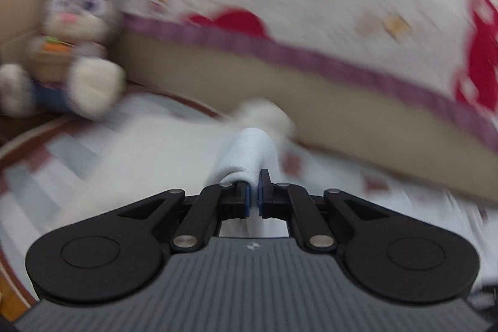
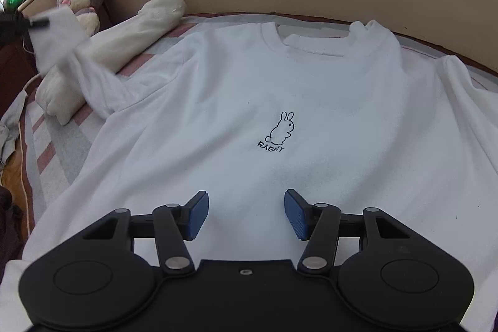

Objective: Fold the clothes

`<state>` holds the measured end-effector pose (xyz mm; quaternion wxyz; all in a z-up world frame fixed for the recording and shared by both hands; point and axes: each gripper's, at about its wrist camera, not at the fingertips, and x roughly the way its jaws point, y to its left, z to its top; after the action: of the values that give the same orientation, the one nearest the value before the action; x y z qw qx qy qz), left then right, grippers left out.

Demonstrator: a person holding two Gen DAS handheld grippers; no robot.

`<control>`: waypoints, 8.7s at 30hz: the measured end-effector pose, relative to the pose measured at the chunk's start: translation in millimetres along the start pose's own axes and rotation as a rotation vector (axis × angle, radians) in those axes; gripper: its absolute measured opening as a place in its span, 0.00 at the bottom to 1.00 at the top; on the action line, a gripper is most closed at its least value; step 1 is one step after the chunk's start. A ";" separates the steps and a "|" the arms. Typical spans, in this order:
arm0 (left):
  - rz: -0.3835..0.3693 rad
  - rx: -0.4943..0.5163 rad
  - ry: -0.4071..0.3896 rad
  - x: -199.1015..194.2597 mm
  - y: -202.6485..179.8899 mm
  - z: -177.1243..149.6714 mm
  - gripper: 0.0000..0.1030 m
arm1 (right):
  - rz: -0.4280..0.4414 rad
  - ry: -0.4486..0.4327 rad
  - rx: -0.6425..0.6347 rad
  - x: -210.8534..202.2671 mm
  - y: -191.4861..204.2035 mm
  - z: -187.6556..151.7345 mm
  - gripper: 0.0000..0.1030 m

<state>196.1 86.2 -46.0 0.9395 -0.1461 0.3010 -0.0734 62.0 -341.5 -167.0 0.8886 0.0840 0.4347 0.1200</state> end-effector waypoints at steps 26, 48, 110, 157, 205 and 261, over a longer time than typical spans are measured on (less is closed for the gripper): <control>-0.064 -1.105 0.128 -31.4 232.8 -24.7 0.46 | 0.208 0.018 -0.511 18.8 188.5 61.5 0.58; 0.040 -0.067 0.170 -41.6 95.1 -21.6 0.50 | 0.120 -0.167 -0.428 116.2 240.3 70.7 0.14; -0.162 0.076 0.421 47.9 -85.7 -142.3 0.56 | -0.231 0.002 0.625 -143.5 -167.9 -34.7 0.46; 0.104 0.331 0.206 18.3 -84.9 -112.9 0.19 | -0.737 -0.044 0.063 -52.2 -153.8 12.1 0.65; -0.082 0.548 0.312 231.7 -211.6 -63.0 0.05 | -0.351 -0.272 -0.019 46.3 -110.3 175.8 0.09; -0.226 0.125 0.566 -64.7 -95.3 -193.9 0.04 | -0.512 0.246 0.040 -120.8 -83.9 -57.2 0.03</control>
<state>25.2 -34.0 -131.0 0.8115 -0.0943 0.5274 -0.2334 -43.2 -453.9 -132.1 0.8288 -0.0261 0.5485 -0.1079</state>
